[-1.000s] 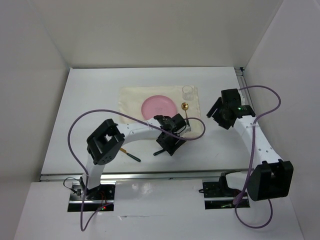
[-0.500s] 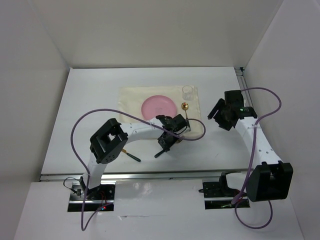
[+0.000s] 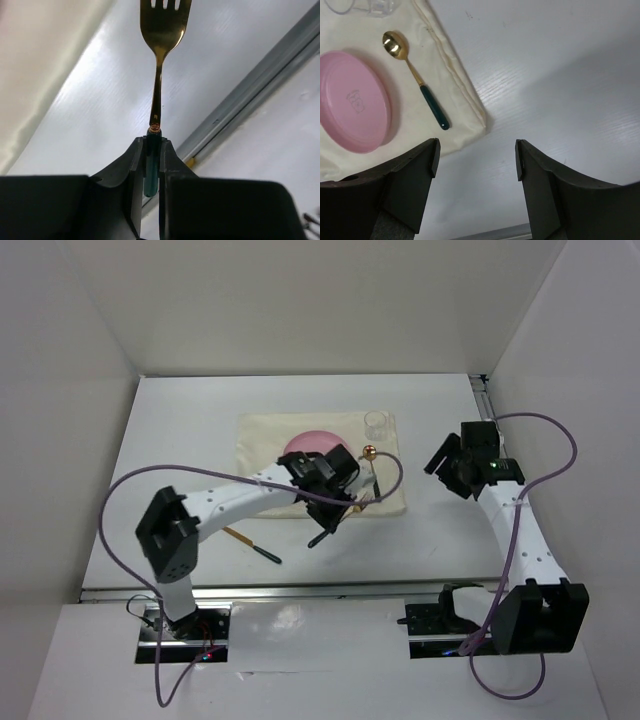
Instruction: Set the dinner table for one person
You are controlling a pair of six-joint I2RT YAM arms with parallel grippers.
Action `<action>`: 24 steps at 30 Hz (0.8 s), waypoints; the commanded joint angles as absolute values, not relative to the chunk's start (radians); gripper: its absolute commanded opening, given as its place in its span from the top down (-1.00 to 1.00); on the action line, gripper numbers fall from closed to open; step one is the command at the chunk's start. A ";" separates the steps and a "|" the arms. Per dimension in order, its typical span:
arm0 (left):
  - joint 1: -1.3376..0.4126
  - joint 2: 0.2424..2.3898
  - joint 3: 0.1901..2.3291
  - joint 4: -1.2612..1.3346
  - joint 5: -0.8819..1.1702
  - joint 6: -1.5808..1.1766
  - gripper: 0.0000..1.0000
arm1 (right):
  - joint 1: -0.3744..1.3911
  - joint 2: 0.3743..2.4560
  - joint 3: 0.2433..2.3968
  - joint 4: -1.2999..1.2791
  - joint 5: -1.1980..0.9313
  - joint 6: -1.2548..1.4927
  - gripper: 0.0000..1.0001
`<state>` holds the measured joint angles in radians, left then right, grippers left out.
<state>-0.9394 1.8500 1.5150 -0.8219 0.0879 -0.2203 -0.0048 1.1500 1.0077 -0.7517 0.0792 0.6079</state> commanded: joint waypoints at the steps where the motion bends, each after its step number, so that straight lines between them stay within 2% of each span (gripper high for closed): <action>1: -0.859 1.694 1.569 -0.827 0.095 -0.281 1.00 | -0.011 1.106 1.019 -0.655 0.028 0.551 -0.46; 7: -0.576 1.721 1.677 -0.919 0.051 -0.451 1.00 | 0.011 1.094 0.966 -0.497 -0.357 0.364 -0.46; 9: -0.508 1.746 1.686 -0.929 0.020 -0.485 1.00 | 0.069 1.117 0.966 -0.488 -0.382 0.341 -0.46; 15: -0.359 1.877 1.698 -0.905 -0.078 -0.500 1.00 | 0.478 1.259 1.037 -0.476 -0.279 0.273 -0.54; 20: -0.316 2.026 1.775 -0.894 -0.126 -0.469 1.00 | 0.728 1.423 1.126 -0.456 -0.224 0.178 -0.54; 24: -0.290 2.135 1.821 -0.907 -0.150 -0.469 1.00 | 0.897 1.546 1.205 -0.445 -0.100 0.121 -0.52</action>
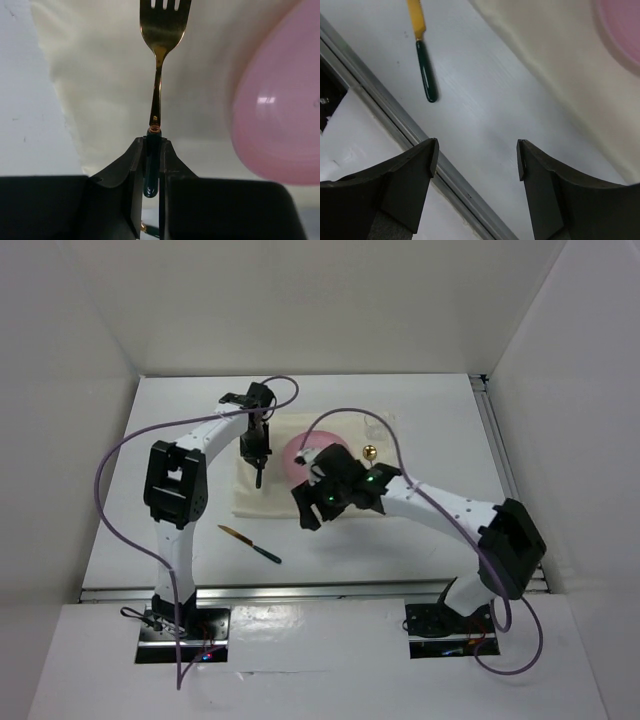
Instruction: Set the dinner table for one person
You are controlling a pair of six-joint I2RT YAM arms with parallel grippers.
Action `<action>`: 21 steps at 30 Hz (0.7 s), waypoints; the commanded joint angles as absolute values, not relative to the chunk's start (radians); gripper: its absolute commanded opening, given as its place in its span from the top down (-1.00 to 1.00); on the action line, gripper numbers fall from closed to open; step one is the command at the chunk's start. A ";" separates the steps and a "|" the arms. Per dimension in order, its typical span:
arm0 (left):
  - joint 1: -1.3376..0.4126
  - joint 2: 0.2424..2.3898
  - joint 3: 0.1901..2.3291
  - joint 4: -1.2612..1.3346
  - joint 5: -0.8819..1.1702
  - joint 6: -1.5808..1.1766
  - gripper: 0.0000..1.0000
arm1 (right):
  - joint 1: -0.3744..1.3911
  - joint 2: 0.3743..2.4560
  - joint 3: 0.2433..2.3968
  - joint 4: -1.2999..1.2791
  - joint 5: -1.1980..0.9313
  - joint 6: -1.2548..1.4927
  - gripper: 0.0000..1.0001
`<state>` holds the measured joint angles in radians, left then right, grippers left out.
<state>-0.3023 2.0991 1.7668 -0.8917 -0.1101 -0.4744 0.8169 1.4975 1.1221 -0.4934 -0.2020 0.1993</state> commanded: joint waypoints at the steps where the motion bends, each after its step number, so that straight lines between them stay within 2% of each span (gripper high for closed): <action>1: -0.281 2.150 1.821 -0.907 -0.123 -0.460 1.00 | 0.944 1.569 1.219 -0.445 -0.086 0.112 -0.49; 2: -0.281 2.178 1.833 -0.916 -0.123 -0.469 0.96 | 0.966 1.612 1.229 -0.427 -0.072 0.112 -0.49; 5: -0.272 2.187 1.842 -0.927 -0.114 -0.480 0.53 | 1.038 1.670 1.253 -0.367 -0.042 0.112 -0.49; 6: -0.272 2.174 1.833 -0.927 -0.124 -0.480 0.29 | 1.054 1.707 1.264 -0.339 -0.017 0.112 -0.49; 9: -0.272 2.129 1.822 -0.939 -0.124 -0.471 -0.16 | 1.089 1.765 1.264 -0.278 -0.017 0.133 -0.49; 10: -0.272 2.119 1.822 -0.939 -0.124 -0.460 -0.36 | 1.098 1.779 1.264 -0.262 -0.028 0.144 -0.49; 12: -0.272 2.088 1.812 -0.951 -0.124 -0.460 -0.57 | 1.126 1.819 1.273 -0.239 -0.028 0.144 -0.49; 18: -0.223 1.961 1.802 -0.997 -0.114 -0.474 -0.59 | 1.177 1.928 1.321 -0.202 0.009 0.135 -0.41; 21: -0.170 1.892 1.802 -0.997 -0.088 -0.494 -0.57 | 1.187 1.974 1.341 -0.193 0.029 0.126 -0.28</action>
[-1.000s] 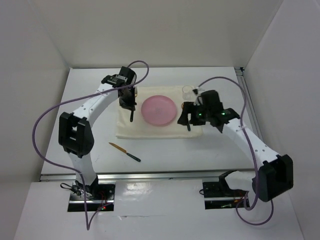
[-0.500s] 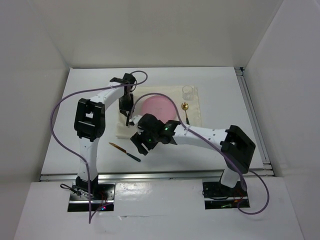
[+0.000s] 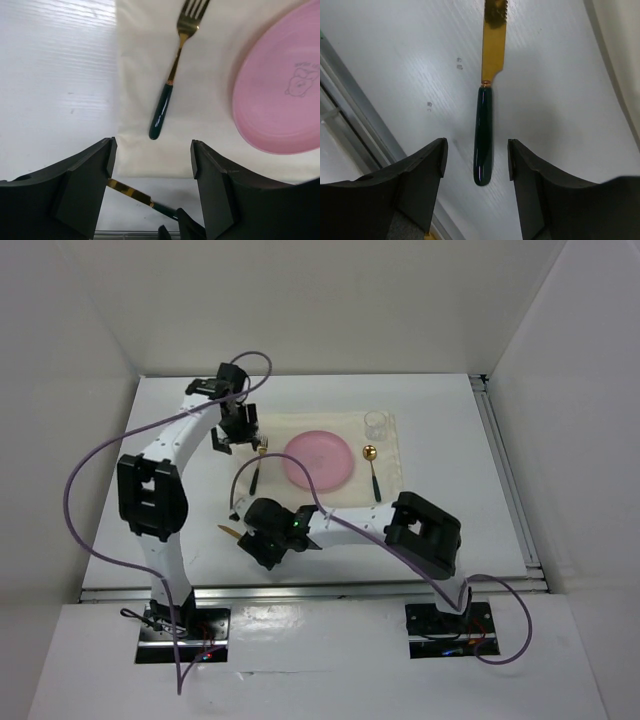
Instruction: Set the dinner table for one person
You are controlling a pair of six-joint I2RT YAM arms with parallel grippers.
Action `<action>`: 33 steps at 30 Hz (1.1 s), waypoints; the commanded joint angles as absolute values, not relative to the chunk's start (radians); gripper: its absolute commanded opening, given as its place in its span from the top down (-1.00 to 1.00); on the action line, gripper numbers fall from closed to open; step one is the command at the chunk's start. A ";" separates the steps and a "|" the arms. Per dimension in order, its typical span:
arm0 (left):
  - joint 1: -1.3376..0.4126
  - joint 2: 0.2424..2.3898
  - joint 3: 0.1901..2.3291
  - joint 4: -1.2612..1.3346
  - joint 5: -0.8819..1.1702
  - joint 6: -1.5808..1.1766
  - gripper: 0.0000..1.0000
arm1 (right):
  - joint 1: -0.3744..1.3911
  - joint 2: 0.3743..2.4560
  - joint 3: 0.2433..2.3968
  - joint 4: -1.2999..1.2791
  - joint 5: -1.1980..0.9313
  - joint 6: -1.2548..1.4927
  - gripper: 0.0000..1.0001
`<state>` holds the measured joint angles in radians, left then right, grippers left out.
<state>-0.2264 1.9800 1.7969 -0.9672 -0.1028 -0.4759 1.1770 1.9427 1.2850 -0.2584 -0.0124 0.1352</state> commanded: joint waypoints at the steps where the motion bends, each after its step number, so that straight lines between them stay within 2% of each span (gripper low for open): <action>1: -0.157 1.873 1.793 -0.997 -0.075 -0.503 -0.54 | 1.196 1.985 1.341 -0.193 0.040 0.126 -0.23; 5: -0.078 1.783 1.793 -1.006 -0.026 -0.523 -0.50 | 1.206 2.025 1.362 -0.206 0.072 0.117 -0.02; 9: -0.020 1.688 1.802 -0.988 0.000 -0.532 -0.50 | 1.216 2.002 1.371 -0.239 0.139 0.117 0.51; 10: -0.006 1.654 1.812 -0.988 0.009 -0.532 -0.47 | 1.216 1.981 1.371 -0.250 0.150 0.117 0.69; 11: -0.006 1.640 1.812 -0.988 0.009 -0.532 -0.47 | 1.216 1.958 1.371 -0.261 0.170 0.130 0.95; 12: 0.004 1.626 1.812 -0.988 0.009 -0.532 -0.47 | 1.216 1.930 1.371 -0.261 0.185 0.130 1.00; 17: 0.024 1.554 1.832 -0.988 0.009 -0.557 -0.47 | 1.198 1.694 1.325 -0.300 0.242 0.155 1.00; 22: 0.034 1.522 1.832 -0.966 0.018 -0.569 -0.47 | 1.073 1.530 1.273 -0.435 0.326 0.259 1.00; 25: 0.034 1.522 1.818 -0.956 0.041 -0.558 -0.47 | 0.901 1.511 1.252 -0.558 0.325 0.455 1.00; 27: 0.023 1.522 1.802 -0.947 0.051 -0.558 -0.47 | 0.771 1.499 1.227 -0.558 0.276 0.486 1.00; 33: -0.012 1.540 1.767 -0.937 0.040 -0.558 -0.45 | 0.582 1.535 1.163 -0.483 0.233 0.486 1.00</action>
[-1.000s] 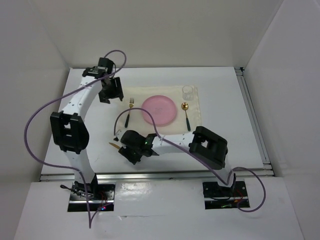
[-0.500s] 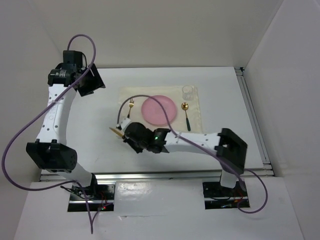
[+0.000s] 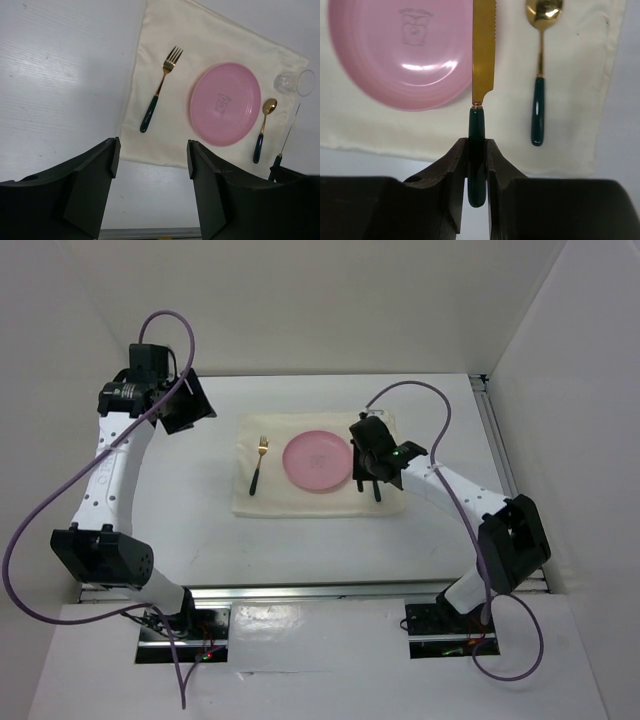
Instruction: Set the dinner table for one person
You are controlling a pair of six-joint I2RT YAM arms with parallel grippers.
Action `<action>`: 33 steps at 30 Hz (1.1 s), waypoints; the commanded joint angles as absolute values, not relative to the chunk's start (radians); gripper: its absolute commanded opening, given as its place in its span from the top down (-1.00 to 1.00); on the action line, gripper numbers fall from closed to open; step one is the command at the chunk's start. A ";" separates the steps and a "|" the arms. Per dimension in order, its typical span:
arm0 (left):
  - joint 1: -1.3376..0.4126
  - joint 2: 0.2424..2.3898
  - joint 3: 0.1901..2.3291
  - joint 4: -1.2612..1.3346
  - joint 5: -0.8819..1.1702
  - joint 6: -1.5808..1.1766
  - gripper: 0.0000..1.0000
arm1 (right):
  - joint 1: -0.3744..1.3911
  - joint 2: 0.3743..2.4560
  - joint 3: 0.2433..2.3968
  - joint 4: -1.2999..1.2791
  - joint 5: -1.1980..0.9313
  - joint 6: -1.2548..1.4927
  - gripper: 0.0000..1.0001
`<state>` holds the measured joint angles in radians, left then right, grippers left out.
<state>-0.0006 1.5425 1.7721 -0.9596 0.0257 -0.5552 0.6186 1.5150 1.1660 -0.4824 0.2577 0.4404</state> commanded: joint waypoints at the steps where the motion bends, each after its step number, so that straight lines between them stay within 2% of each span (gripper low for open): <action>1: -0.023 1.540 1.758 -0.937 0.040 -0.558 -0.45 | 0.565 1.552 1.163 -0.471 0.233 0.486 1.00; 4: -0.035 1.519 1.734 -0.914 0.031 -0.558 -0.39 | 0.526 1.614 1.163 -0.427 0.202 0.468 1.00; 14: -0.054 1.494 1.707 -0.894 0.021 -0.558 -0.39 | 0.495 1.807 1.190 -0.396 0.201 0.457 0.98; 18: -0.064 1.503 1.716 -0.894 0.021 -0.558 -0.39 | 0.495 1.807 1.210 -0.440 0.201 0.488 0.64; 23: -0.084 1.514 1.726 -0.904 0.012 -0.558 -0.39 | 0.495 1.700 1.244 -0.497 0.210 0.488 -0.18; 26: -0.097 1.523 1.735 -0.913 0.023 -0.558 -0.39 | 0.470 1.600 1.278 -0.546 0.229 0.468 -0.44; 27: -0.109 1.523 1.746 -0.913 0.023 -0.558 -0.39 | 0.459 1.576 1.278 -0.555 0.229 0.468 -0.70; 29: -0.118 1.532 1.746 -0.913 0.023 -0.558 -0.39 | 0.404 1.510 1.304 -0.592 0.271 0.454 -0.97; 33: -0.130 1.523 1.724 -0.853 0.063 -0.549 -0.39 | 0.220 1.442 1.316 -0.655 0.374 0.506 -1.00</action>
